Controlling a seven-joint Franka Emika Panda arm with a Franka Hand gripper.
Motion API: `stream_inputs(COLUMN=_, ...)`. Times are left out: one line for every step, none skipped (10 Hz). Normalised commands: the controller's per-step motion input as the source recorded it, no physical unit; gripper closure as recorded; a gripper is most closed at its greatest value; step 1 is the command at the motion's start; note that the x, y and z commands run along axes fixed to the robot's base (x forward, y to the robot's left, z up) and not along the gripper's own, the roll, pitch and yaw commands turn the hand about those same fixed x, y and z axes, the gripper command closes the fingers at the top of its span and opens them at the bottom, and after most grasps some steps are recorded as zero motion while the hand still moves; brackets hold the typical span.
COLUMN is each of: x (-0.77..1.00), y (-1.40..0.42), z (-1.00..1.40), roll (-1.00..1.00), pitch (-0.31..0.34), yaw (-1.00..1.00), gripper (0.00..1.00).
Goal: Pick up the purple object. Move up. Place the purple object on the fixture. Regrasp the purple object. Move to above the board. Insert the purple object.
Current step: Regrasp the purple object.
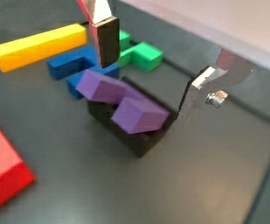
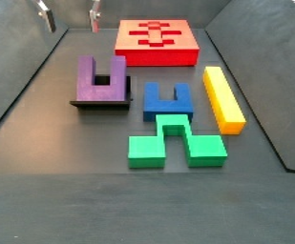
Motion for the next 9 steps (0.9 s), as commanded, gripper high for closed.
stream_inputs(x=0.48, y=-0.23, z=0.16, roll=1.00, pitch=0.009, yaw=0.11, gripper=0.00)
stream_inputs(x=0.61, y=-0.34, z=0.10, roll=0.98, pitch=0.006, yaw=0.12, gripper=0.00)
stream_inputs(x=0.63, y=-0.33, z=0.07, roll=1.00, pitch=0.003, yaw=0.12, gripper=0.00)
stream_inputs(x=0.65, y=-0.27, z=0.11, roll=1.00, pitch=0.000, yaw=0.10, gripper=0.00)
stream_inputs(x=0.63, y=-0.24, z=0.07, roll=1.00, pitch=0.000, yaw=0.12, gripper=0.00)
stream_inputs(x=0.56, y=-0.16, z=0.01, roll=1.00, pitch=0.000, yaw=0.22, gripper=0.00)
stream_inputs(x=0.52, y=-0.09, z=0.00, roll=1.00, pitch=0.037, yaw=0.31, gripper=0.00)
stream_inputs(x=0.51, y=-0.11, z=0.00, roll=1.00, pitch=0.049, yaw=0.31, gripper=0.00)
stream_inputs(x=0.59, y=-0.26, z=-0.02, roll=0.84, pitch=0.043, yaw=0.27, gripper=0.00)
